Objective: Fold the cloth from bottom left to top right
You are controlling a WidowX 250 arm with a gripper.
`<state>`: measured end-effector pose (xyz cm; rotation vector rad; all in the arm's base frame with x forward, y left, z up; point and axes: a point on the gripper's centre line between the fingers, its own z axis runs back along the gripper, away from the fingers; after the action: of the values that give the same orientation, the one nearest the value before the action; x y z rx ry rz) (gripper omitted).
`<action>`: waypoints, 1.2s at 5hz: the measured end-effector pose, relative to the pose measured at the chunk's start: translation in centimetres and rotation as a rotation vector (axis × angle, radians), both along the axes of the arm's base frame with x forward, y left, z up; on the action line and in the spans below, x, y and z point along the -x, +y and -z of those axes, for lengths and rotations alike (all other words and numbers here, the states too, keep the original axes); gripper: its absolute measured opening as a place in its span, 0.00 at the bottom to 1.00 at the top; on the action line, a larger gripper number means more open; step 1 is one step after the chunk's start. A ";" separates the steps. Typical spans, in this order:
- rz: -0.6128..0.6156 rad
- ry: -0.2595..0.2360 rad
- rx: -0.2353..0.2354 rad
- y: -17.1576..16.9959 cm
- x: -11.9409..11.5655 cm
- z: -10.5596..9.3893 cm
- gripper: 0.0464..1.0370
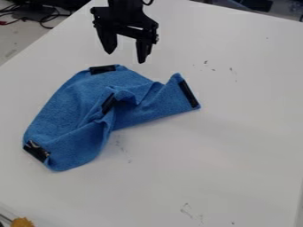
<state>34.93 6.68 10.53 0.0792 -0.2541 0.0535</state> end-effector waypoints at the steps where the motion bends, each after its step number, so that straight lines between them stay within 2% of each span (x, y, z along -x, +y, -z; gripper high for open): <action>1: -0.009 0.034 0.008 0.0 0.5 1.2 0.96; 2: -0.091 0.059 0.012 1.7 3.3 2.2 0.96; 3: -0.198 0.067 0.008 3.4 7.2 2.1 0.96; 4: -0.297 0.044 -0.008 5.0 10.5 2.2 0.96; 5: -0.355 0.022 -0.042 7.0 12.9 2.3 0.96; 6: -0.375 0.014 -0.061 7.8 13.3 2.6 0.96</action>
<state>21.65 14.48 7.98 0.1871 -0.2242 0.4178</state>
